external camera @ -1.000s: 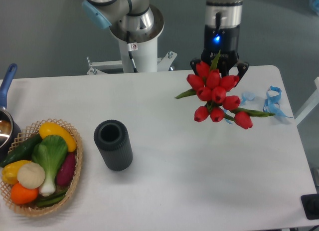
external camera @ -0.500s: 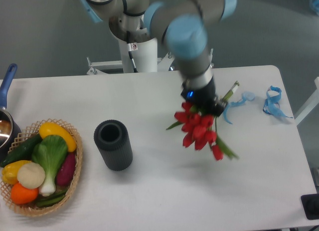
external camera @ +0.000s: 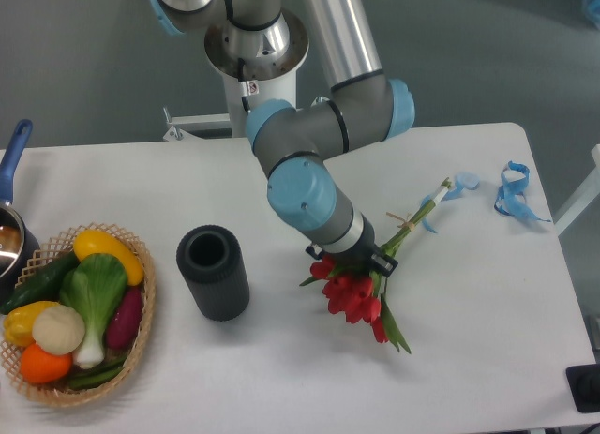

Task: Place the flowers on the table
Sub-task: 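Swing the bouquet down and lay it flat on the table beside the vase, then open the gripper to release the tulip stems, then raise the open gripper up and away from the tulips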

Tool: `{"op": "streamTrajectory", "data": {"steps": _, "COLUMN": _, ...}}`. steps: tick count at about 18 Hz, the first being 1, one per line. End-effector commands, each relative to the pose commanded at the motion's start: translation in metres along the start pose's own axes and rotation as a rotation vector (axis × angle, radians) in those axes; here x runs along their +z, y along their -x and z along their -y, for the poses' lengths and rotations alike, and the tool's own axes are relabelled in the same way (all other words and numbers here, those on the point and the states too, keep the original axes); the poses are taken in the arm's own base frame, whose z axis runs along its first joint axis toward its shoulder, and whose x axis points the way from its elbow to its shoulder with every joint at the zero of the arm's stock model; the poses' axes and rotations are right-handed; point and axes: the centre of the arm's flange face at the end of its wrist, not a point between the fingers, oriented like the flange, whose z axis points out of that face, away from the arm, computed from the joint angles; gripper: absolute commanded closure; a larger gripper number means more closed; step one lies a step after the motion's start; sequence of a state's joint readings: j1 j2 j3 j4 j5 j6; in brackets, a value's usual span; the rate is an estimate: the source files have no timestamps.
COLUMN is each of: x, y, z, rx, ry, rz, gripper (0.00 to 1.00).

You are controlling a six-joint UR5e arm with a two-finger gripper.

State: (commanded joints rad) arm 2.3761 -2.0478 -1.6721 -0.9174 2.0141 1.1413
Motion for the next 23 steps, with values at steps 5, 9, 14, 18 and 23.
{"op": "streamTrajectory", "data": {"steps": 5, "x": -0.03, "y": 0.021, "z": -0.011, "rx": -0.032, "ry": 0.004, "rz": 0.072, "gripper": 0.0}}
{"op": "streamTrajectory", "data": {"steps": 9, "x": -0.1, "y": 0.043, "z": -0.05, "rx": -0.013, "ry": 0.109, "rz": 0.179, "gripper": 0.0}}
{"op": "streamTrajectory", "data": {"steps": 14, "x": -0.132, "y": 0.045, "z": -0.077, "rx": -0.001, "ry": 0.11, "rz": 0.166, "gripper": 0.0}}
{"op": "streamTrajectory", "data": {"steps": 18, "x": -0.164, "y": 0.054, "z": -0.099, "rx": 0.002, "ry": 0.043, "rz": 0.164, "gripper": 0.0}}
{"op": "streamTrajectory", "data": {"steps": 23, "x": -0.186, "y": 0.083, "z": -0.159, "rx": -0.126, "ry": -0.233, "rz": 0.127, "gripper": 0.0}}
